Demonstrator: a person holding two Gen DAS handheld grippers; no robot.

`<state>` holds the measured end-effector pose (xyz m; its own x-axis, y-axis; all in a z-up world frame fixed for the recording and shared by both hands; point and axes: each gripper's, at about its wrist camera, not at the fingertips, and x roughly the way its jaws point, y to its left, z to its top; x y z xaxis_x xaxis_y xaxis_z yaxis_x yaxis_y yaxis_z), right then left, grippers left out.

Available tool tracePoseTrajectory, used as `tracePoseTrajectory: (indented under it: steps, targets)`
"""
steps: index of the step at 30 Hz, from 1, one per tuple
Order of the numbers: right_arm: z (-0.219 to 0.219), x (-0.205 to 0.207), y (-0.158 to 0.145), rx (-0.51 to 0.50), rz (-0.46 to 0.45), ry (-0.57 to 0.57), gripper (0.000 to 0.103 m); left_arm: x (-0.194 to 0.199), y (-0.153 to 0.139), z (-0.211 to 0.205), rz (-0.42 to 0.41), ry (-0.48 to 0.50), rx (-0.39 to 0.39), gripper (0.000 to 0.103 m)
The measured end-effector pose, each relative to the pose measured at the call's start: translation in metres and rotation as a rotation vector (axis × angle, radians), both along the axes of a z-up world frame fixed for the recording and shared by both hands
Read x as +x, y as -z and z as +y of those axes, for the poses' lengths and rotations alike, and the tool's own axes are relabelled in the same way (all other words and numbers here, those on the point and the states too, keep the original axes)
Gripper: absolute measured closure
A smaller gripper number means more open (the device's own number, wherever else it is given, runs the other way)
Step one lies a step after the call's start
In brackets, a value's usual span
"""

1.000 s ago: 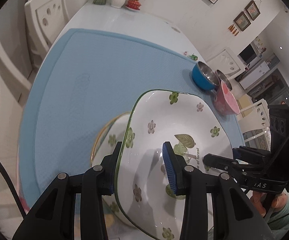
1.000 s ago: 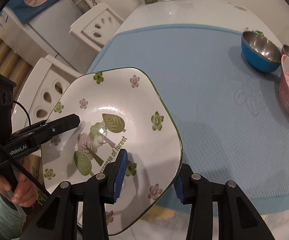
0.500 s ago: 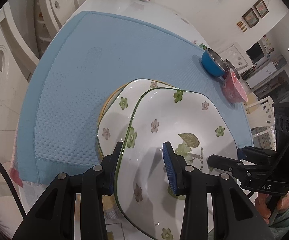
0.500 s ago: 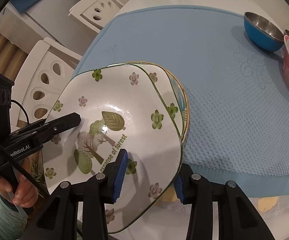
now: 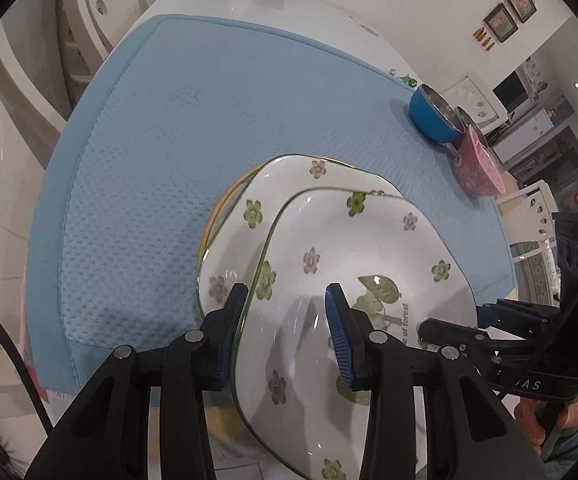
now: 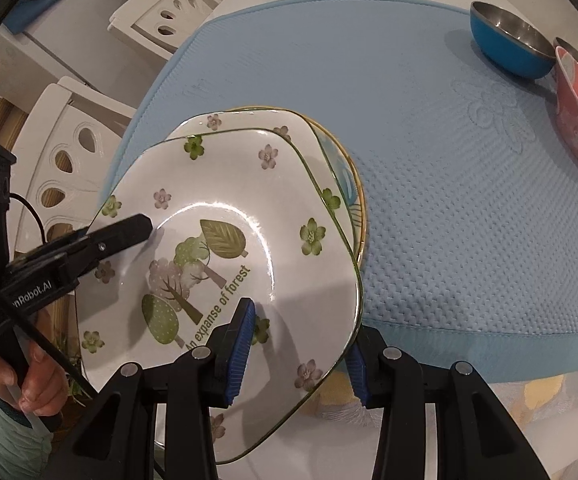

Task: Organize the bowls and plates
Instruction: 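Lower the smaller hexagonal plate onto the plate stack with the right gripper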

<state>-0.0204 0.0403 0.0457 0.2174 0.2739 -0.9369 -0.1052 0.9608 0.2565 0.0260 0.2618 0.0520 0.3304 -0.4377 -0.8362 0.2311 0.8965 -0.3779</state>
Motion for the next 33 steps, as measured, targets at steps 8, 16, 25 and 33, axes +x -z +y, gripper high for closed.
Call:
tracePoseTrajectory:
  steps: [8,16,25,33]
  targets:
    - [-0.001,0.007,0.003,-0.002,0.013,0.052,0.062,0.014,0.0,0.001,-0.003,0.036,-0.021,0.066]
    - [0.002,0.011,0.002,-0.016,0.021,0.089,0.062,0.025,-0.003,0.006,0.0,0.063,-0.053,0.065]
    - [0.016,0.005,0.002,-0.061,0.048,0.037,0.062,0.039,-0.015,0.016,-0.018,0.057,-0.026,0.063]
    - [0.028,-0.004,-0.015,-0.115,0.004,-0.028,0.062,0.048,-0.026,0.017,-0.068,0.098,0.019,0.063]
